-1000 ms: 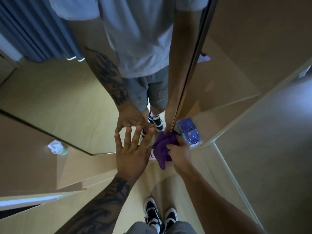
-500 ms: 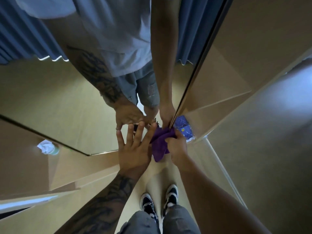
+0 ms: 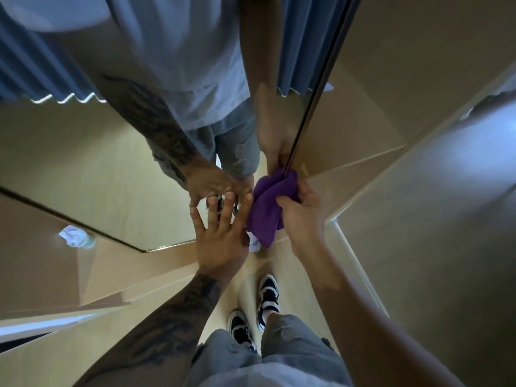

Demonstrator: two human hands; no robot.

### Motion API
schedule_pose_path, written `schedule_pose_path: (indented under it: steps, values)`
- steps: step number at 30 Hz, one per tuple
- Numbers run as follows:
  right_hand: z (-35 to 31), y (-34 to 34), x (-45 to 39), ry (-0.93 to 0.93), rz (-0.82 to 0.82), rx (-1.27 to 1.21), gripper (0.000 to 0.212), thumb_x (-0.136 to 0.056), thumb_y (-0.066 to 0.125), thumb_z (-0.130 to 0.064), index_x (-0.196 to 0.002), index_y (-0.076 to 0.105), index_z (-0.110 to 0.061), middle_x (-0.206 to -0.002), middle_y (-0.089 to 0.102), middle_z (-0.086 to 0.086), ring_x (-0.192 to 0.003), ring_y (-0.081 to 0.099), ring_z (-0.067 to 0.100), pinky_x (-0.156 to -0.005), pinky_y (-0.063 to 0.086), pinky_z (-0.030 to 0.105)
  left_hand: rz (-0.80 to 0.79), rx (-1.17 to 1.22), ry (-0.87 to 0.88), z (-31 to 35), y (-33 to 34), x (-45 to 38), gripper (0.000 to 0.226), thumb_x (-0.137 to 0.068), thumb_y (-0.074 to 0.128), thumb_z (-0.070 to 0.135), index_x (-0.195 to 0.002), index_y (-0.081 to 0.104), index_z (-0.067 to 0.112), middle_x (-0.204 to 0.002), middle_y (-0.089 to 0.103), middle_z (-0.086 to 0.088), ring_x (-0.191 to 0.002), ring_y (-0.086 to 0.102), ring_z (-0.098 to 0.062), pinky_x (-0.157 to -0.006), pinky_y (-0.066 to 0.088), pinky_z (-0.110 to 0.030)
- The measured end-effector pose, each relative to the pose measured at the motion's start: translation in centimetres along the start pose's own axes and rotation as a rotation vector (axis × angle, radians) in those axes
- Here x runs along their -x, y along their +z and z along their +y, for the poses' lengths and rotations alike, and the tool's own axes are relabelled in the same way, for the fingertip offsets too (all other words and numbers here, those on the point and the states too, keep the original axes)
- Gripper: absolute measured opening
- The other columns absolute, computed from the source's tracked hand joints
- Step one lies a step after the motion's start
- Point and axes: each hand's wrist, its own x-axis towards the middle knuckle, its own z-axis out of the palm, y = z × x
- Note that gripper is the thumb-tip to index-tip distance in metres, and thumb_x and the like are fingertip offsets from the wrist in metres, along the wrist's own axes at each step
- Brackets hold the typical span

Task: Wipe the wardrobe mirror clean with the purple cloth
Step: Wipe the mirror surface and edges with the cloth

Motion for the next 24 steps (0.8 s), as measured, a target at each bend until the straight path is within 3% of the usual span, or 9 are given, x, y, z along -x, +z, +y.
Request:
schedule_pose_path:
  steps: [2, 5, 9, 12, 15, 18, 22, 23, 24]
  values:
    - [1.2, 0.5, 0.1, 0.025, -0.001, 0.057, 0.051, -0.081, 0.061, -0.008, -0.1, 0.07, -0.054, -0.094, 0.077, -0.015, -0.092, 0.072, 0.008, -0.089, 0.061, 0.039, -0.002, 0.003, -0.003, 0.0, -0.1, -0.2, 0.065, -0.094, 0.051, 0.037, -0.157, 0.041, 0.026, -0.163, 0.026, -0.011, -0.157, 0.006, -0.035, -0.125, -0.002, -0.062]
    - [2.6, 1.4, -0.6, 0.183, 0.001, -0.017, 0.048, -0.082, 0.058, -0.001, -0.117, 0.07, -0.034, -0.103, 0.075, -0.005, -0.1, 0.071, 0.02, -0.095, 0.059, 0.047, -0.019, -0.004, -0.008, -0.2, -0.1, 0.0, 0.058, -0.102, 0.042, 0.042, -0.158, 0.039, 0.026, -0.167, 0.022, -0.01, -0.16, -0.006, -0.031, -0.125, 0.0, -0.063]
    - [3.1, 1.6, -1.7, 0.256, 0.069, -0.095, 0.047, -0.086, 0.051, 0.009, -0.106, 0.068, -0.03, -0.099, 0.074, 0.0, -0.094, 0.07, 0.023, -0.083, 0.06, 0.038, -0.044, -0.005, -0.017, 0.0, -0.1, -0.2, 0.06, -0.106, 0.019, 0.05, -0.156, 0.042, 0.026, -0.167, 0.021, -0.01, -0.16, -0.009, -0.029, -0.125, -0.002, -0.061]
    - [4.3, 1.7, -1.8, 0.205, 0.048, -0.097, 0.05, -0.081, 0.052, 0.008, -0.11, 0.071, -0.028, -0.102, 0.076, 0.0, -0.096, 0.071, 0.023, -0.083, 0.061, 0.041, -0.021, -0.036, -0.006, -0.2, 0.4, 0.1, 0.058, -0.102, 0.041, 0.042, -0.158, 0.036, 0.029, -0.172, 0.007, -0.007, -0.16, -0.009, -0.03, -0.125, -0.001, -0.062]
    - [5.8, 1.8, -1.9, 0.254, 0.055, -0.095, 0.048, -0.079, 0.049, 0.012, -0.102, 0.073, -0.022, -0.092, 0.076, 0.0, -0.09, 0.072, 0.023, -0.082, 0.062, 0.042, 0.018, -0.056, 0.028, -0.9, 0.9, 0.4, 0.078, -0.09, 0.062, 0.038, -0.161, 0.03, 0.031, -0.174, -0.004, -0.002, -0.16, -0.009, -0.03, -0.125, 0.0, -0.062]
    - [6.8, 1.7, -1.8, 0.334, 0.002, -0.185, 0.047, -0.084, 0.04, 0.023, -0.09, 0.069, -0.014, -0.07, 0.07, -0.004, -0.069, 0.07, 0.017, -0.06, 0.058, 0.029, 0.048, -0.069, 0.068, -1.6, 1.0, 0.6, 0.081, -0.089, 0.062, 0.031, -0.161, 0.026, 0.033, -0.174, -0.006, 0.0, -0.16, -0.009, -0.028, -0.126, 0.0, -0.06]
    - [7.4, 1.4, -1.4, 0.293, -0.111, -0.169, 0.037, -0.077, 0.028, 0.028, -0.095, 0.057, 0.013, -0.062, 0.065, -0.003, -0.046, 0.061, 0.011, -0.044, 0.048, 0.029, 0.039, -0.041, 0.072, -1.7, 0.9, 0.7, 0.087, -0.086, 0.065, 0.029, -0.162, 0.024, 0.034, -0.174, -0.003, 0.0, -0.16, -0.007, -0.029, -0.126, 0.002, -0.061]
    - [7.4, 1.4, -1.2, 0.263, -0.13, -0.129, 0.04, -0.074, 0.029, 0.027, -0.09, 0.06, 0.008, -0.06, 0.066, -0.005, -0.048, 0.062, 0.011, -0.047, 0.051, 0.032, 0.034, -0.039, 0.071, -1.7, 0.8, 0.7, 0.091, -0.085, 0.067, 0.029, -0.163, 0.021, 0.035, -0.174, 0.0, -0.001, -0.16, -0.006, -0.029, -0.126, 0.003, -0.061]
    - [8.0, 1.4, -1.4, 0.243, -0.133, -0.091, 0.051, -0.072, 0.031, 0.026, -0.083, 0.068, -0.007, -0.062, 0.069, -0.004, -0.054, 0.066, 0.01, -0.054, 0.056, 0.037, 0.032, -0.038, 0.069, -1.7, 0.8, 0.7, 0.095, -0.083, 0.069, 0.029, -0.163, 0.018, 0.036, -0.173, 0.003, -0.003, -0.16, -0.005, -0.029, -0.126, 0.004, -0.062]
